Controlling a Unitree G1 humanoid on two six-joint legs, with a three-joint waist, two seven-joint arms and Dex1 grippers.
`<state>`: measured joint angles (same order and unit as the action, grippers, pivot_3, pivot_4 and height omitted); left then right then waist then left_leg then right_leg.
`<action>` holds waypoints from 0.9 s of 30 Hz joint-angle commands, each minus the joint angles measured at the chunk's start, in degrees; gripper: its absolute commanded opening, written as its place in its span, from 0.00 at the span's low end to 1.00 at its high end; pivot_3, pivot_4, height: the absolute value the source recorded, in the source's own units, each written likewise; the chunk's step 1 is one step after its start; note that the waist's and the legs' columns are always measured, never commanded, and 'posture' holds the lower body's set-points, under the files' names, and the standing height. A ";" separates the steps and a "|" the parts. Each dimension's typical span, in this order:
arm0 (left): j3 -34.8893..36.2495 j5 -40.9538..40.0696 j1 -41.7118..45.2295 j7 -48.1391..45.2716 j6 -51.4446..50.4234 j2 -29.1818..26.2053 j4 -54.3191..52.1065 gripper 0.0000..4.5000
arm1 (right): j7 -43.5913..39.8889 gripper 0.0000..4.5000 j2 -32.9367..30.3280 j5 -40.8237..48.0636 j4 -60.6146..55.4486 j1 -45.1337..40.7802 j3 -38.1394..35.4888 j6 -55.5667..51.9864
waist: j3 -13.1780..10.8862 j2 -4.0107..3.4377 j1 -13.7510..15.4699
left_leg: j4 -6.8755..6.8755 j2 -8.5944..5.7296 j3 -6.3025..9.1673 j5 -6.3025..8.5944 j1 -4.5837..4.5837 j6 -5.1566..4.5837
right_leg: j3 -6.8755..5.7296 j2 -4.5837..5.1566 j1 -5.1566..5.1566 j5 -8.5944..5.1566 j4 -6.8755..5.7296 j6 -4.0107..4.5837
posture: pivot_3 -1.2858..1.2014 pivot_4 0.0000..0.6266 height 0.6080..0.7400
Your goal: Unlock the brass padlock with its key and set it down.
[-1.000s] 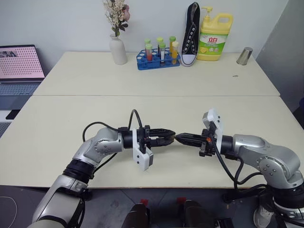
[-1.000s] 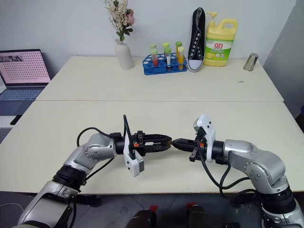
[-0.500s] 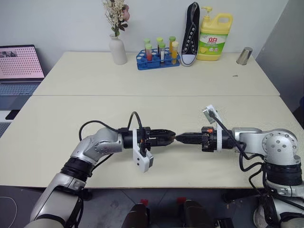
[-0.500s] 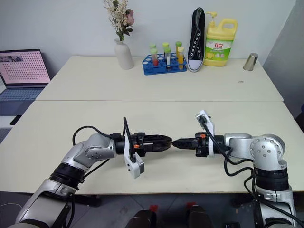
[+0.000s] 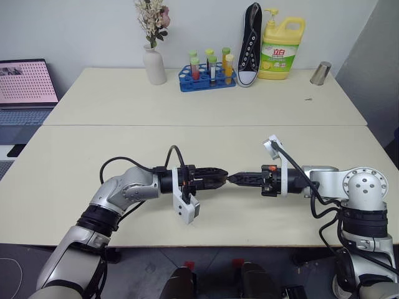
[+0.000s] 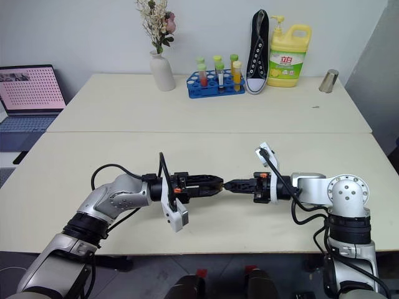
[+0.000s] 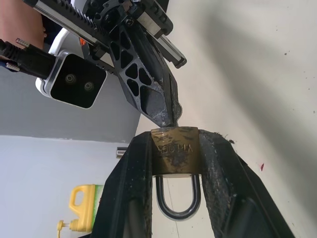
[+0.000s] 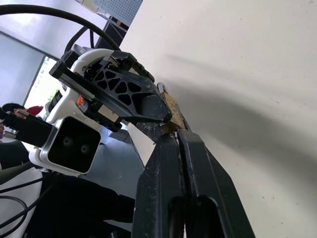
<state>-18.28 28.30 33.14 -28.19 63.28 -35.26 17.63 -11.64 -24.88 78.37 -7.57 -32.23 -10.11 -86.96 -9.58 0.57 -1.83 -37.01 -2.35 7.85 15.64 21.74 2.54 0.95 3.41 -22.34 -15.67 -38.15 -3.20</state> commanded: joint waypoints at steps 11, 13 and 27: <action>-0.26 0.61 1.34 1.32 0.16 -0.32 -0.29 0.21 | 5.51 0.00 -0.05 13.73 2.17 -1.53 2.81 0.92 | 0.00 0.00 -0.02 | 0.00 0.00 -0.01 0.00 0.00 0.00 | 0.01 0.00 0.00 0.00 -0.01 0.00 | 0.52 0.24 1.00; -0.24 0.81 1.32 1.50 0.21 -0.33 -0.27 0.21 | 6.44 0.00 -0.59 15.27 2.74 -1.65 3.56 1.52 | 0.00 0.00 -0.02 | 0.00 0.00 -0.01 0.00 0.00 -0.01 | 0.01 0.00 0.00 0.00 -0.01 0.00 | 0.52 0.24 1.00; -0.27 -0.56 0.96 1.66 -1.09 -0.13 -0.11 0.21 | 2.13 0.21 -4.55 9.58 -4.50 -0.40 8.21 5.75 | 0.00 0.00 -0.02 | 0.00 0.01 0.01 0.00 0.02 -0.01 | 0.00 0.00 -0.01 0.00 0.00 0.00 | 0.52 0.24 1.00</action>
<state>-18.38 28.65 33.15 -27.06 63.69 -35.83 18.01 -6.13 -29.74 87.45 -8.16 -32.52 -3.16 -81.36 -9.58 0.57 -1.85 -37.01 -2.34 7.86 15.64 21.76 2.53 0.95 3.41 -22.36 -15.67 -38.15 -3.20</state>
